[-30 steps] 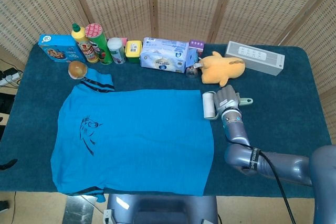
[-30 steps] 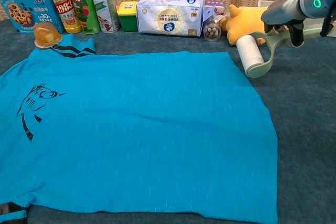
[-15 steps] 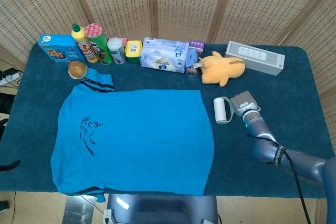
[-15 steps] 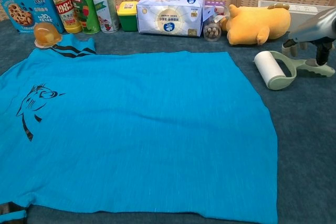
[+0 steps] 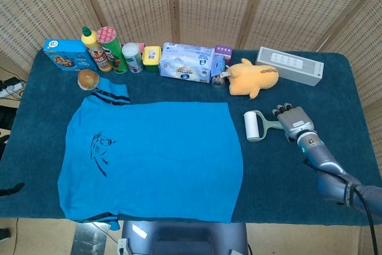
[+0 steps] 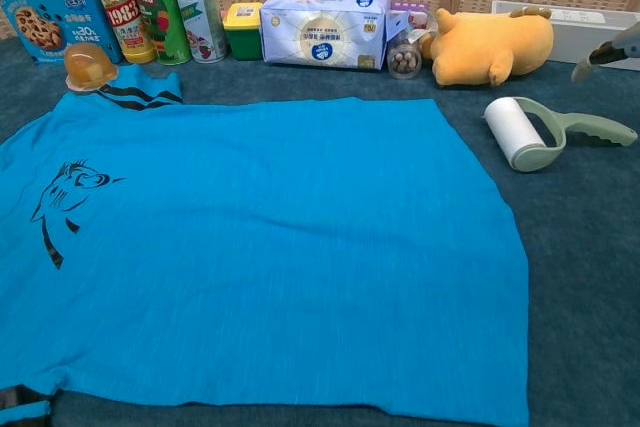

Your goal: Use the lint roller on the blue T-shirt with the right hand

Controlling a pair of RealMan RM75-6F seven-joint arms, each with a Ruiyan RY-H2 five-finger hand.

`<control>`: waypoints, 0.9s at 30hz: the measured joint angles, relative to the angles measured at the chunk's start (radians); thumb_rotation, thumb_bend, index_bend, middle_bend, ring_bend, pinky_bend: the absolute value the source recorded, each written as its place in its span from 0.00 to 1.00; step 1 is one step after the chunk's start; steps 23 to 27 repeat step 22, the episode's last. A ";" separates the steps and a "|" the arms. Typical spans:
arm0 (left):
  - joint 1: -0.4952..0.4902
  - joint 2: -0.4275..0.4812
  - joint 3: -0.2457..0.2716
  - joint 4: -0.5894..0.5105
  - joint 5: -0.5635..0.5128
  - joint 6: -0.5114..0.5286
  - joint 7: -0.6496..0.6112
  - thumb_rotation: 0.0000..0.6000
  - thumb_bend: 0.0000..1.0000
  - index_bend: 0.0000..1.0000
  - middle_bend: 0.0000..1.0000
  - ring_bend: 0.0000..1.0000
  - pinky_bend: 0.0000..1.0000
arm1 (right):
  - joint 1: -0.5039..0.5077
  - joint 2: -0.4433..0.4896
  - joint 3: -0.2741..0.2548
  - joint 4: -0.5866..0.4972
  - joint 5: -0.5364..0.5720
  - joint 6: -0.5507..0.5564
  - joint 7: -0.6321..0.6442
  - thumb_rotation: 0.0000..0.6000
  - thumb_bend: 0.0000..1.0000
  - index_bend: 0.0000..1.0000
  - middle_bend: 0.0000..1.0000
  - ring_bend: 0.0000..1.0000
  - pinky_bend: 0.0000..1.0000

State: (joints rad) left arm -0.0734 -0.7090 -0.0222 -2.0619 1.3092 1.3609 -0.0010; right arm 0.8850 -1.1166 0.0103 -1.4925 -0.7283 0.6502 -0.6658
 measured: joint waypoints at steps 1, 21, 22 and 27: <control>0.004 0.000 0.002 0.002 0.013 0.006 -0.003 1.00 0.11 0.00 0.00 0.00 0.12 | -0.025 0.012 0.002 -0.018 -0.046 0.030 0.035 1.00 0.00 0.05 0.01 0.05 0.31; 0.146 -0.028 0.083 0.065 0.248 0.220 -0.048 1.00 0.11 0.00 0.00 0.00 0.12 | -0.633 0.091 -0.119 -0.119 -0.846 0.836 0.665 1.00 0.00 0.00 0.00 0.00 0.16; 0.147 -0.028 0.083 0.065 0.250 0.222 -0.049 1.00 0.11 0.00 0.00 0.00 0.12 | -0.648 0.090 -0.124 -0.124 -0.851 0.846 0.668 1.00 0.00 0.00 0.00 0.00 0.16; 0.147 -0.028 0.083 0.065 0.250 0.222 -0.049 1.00 0.11 0.00 0.00 0.00 0.12 | -0.648 0.090 -0.124 -0.124 -0.851 0.846 0.668 1.00 0.00 0.00 0.00 0.00 0.16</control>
